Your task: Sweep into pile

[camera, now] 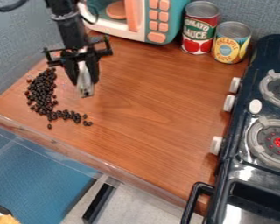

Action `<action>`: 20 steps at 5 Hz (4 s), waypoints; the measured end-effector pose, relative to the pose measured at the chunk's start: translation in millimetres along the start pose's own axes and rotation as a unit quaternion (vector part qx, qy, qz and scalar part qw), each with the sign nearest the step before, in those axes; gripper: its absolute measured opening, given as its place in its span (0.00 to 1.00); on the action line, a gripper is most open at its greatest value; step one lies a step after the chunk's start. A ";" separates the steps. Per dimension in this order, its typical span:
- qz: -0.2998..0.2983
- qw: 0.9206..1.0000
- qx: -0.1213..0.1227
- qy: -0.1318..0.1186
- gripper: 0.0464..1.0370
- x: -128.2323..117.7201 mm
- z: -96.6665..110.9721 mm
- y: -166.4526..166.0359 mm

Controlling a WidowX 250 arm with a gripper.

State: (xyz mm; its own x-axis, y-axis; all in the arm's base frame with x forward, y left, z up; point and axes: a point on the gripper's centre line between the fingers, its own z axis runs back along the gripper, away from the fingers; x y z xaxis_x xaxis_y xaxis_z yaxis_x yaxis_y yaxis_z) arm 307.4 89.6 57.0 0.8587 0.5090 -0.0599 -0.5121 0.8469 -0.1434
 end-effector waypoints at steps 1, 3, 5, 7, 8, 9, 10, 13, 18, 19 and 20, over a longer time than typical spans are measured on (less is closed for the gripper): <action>-0.072 0.996 0.031 -0.034 0.33 -23.9 -14.9 -13.9; -0.165 0.982 0.063 -0.062 0.33 -45.3 -42.1 -7.2; -0.190 0.976 0.074 -0.077 0.33 -39.6 -47.1 4.3; -0.186 0.972 0.093 -0.111 0.33 -13.8 -45.4 22.4; -0.176 0.972 0.098 -0.119 0.33 -5.9 -43.3 33.6; -0.173 0.970 0.107 -0.130 0.33 1.2 -40.9 47.3; -0.168 0.968 0.127 -0.134 0.33 7.6 -38.0 66.8; -0.131 0.976 0.128 -0.117 0.33 13.4 -32.8 96.4; -0.166 0.977 0.096 -0.092 0.33 -50.6 -27.4 -17.8; -0.186 0.967 0.121 -0.127 0.33 -55.8 -40.4 -28.3; -0.182 0.969 0.132 -0.103 0.40 -53.0 -49.6 -27.9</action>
State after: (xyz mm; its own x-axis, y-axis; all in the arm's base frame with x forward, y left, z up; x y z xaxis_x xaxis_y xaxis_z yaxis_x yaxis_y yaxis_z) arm 277.3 31.4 15.2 0.9747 0.1662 0.1492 -0.1874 0.9720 0.1414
